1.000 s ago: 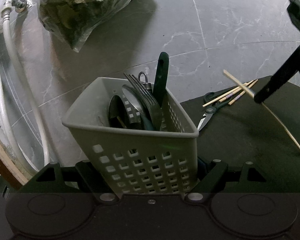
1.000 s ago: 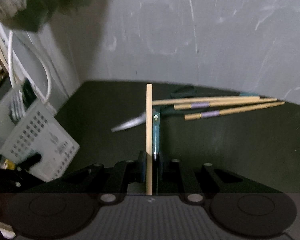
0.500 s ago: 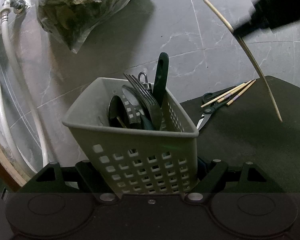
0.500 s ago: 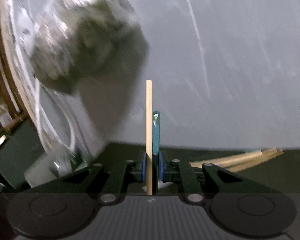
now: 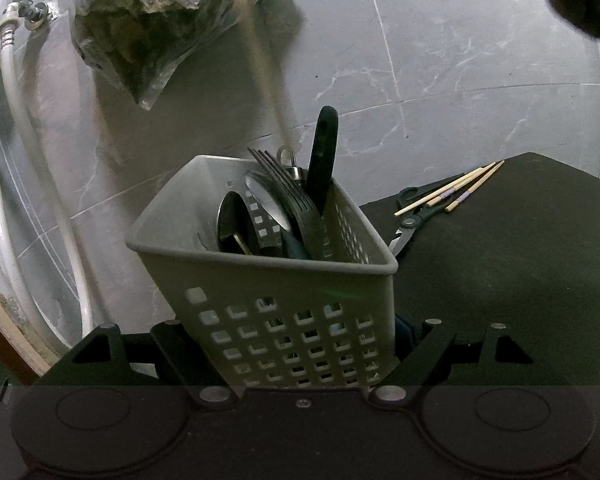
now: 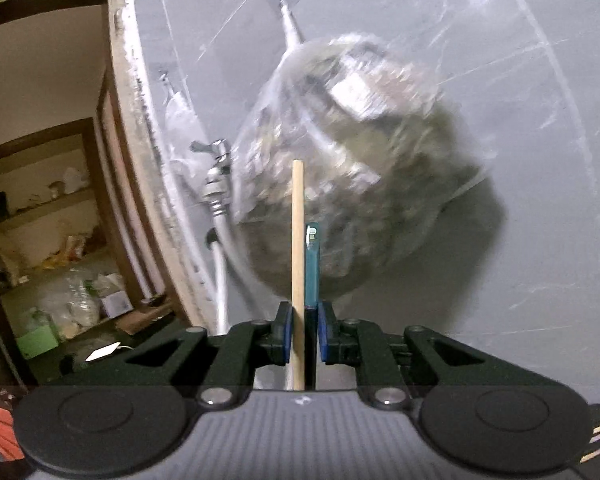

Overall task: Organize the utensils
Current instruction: 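Lift the wooden chopstick and teal tool over the basket with the right tool, then lower the chopstick and teal tool into the basket and open the right tool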

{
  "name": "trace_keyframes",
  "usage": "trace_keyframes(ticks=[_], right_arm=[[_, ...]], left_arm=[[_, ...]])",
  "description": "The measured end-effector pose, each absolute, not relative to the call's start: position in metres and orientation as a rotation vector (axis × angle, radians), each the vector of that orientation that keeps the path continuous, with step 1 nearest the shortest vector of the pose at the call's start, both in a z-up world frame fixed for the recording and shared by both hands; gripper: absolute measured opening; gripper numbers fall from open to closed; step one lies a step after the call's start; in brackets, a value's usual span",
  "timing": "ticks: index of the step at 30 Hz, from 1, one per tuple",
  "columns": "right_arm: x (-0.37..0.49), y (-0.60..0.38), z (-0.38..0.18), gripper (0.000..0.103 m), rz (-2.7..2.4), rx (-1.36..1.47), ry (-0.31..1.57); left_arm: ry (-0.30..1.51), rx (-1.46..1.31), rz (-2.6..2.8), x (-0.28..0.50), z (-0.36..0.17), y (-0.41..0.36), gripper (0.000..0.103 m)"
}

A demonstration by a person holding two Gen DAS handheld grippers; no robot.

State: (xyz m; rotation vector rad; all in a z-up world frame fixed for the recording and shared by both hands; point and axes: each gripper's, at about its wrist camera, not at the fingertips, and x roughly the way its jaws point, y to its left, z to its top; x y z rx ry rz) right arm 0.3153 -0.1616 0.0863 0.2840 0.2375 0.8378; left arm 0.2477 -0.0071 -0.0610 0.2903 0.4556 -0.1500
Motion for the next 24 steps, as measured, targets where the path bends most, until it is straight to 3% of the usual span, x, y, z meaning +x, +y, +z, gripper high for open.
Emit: trace_keyframes(ticks=[24], right_arm=[[0.288,-0.129,0.005,0.016,0.749,0.151,0.388]], left_arm=[[0.449,0.300,-0.189,0.249,-0.061,-0.002,0.083]])
